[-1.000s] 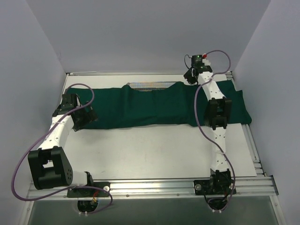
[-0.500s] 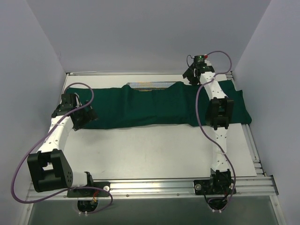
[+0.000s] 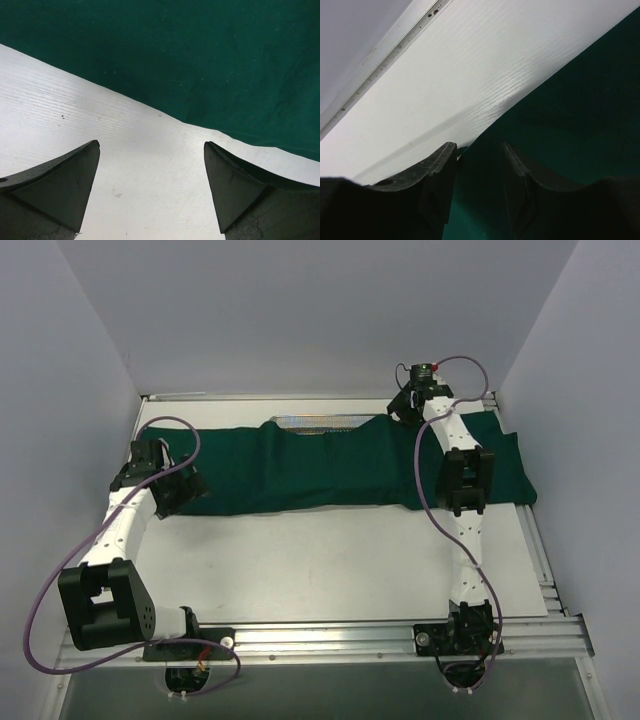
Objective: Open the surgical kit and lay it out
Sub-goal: Open the surgical kit at the center of the board.
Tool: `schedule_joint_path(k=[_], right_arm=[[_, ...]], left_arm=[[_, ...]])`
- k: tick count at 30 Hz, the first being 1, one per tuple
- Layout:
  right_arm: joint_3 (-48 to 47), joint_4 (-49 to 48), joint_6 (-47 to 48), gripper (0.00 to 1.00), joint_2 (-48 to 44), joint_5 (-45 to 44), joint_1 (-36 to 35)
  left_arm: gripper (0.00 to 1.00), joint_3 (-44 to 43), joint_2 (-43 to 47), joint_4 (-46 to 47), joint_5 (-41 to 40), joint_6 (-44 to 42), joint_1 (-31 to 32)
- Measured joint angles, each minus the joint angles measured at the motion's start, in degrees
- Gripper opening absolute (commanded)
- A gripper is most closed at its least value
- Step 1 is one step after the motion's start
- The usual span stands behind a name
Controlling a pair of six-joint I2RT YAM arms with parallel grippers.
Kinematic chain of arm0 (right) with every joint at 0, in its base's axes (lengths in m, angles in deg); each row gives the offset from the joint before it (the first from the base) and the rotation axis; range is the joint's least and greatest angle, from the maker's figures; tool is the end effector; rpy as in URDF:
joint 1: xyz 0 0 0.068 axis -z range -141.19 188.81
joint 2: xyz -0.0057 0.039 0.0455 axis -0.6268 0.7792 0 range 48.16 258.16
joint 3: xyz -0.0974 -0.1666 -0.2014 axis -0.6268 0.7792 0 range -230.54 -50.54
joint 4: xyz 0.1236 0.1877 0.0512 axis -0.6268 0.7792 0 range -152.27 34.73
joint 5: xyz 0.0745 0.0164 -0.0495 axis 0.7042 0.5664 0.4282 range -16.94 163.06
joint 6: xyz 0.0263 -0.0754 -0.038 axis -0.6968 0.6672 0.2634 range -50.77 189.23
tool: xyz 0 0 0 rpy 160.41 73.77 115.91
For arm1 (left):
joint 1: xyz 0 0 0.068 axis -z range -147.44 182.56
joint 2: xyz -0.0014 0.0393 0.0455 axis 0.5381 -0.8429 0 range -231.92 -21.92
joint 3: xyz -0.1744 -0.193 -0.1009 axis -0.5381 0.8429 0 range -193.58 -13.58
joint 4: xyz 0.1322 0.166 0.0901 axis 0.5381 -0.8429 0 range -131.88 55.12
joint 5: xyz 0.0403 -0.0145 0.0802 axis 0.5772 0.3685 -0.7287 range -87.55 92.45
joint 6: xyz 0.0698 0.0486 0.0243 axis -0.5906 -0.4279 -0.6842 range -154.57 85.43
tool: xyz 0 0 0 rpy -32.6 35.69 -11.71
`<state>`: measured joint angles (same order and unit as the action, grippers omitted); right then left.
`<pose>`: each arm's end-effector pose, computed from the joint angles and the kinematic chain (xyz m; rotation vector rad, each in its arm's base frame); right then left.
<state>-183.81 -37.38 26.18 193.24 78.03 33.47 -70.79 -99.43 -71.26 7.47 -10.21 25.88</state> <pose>0.5801 0.0611 0.1927 0.6855 2.1607 0.5560 0.2636 0.0239 0.2331 -0.6552 2.4860 -0.2296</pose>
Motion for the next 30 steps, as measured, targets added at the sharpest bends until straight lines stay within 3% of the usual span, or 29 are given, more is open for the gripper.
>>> schedule_joint_path(k=[5, 9, 14, 30], right_arm=[[0.00, -0.46, -0.50, 0.19, 0.02, 0.48, 0.00], [0.00, -0.85, -1.07, 0.15, 0.02, 1.01, 0.00], [0.00, -1.14, -1.95, 0.00, 0.00, 1.90, 0.00], [4.11, 1.03, 1.07, 0.00, -4.02, 2.80, 0.00]], left_arm=[[0.94, 0.00, -0.09, 0.00, 0.00, 0.00, 0.00], [0.94, 0.00, -0.09, 0.00, 0.02, -0.02, 0.00], [0.94, 0.00, -0.09, 0.00, 0.04, 0.00, 0.00], [0.95, -0.35, -0.11, -2.60, -0.31, 0.15, -0.07]])
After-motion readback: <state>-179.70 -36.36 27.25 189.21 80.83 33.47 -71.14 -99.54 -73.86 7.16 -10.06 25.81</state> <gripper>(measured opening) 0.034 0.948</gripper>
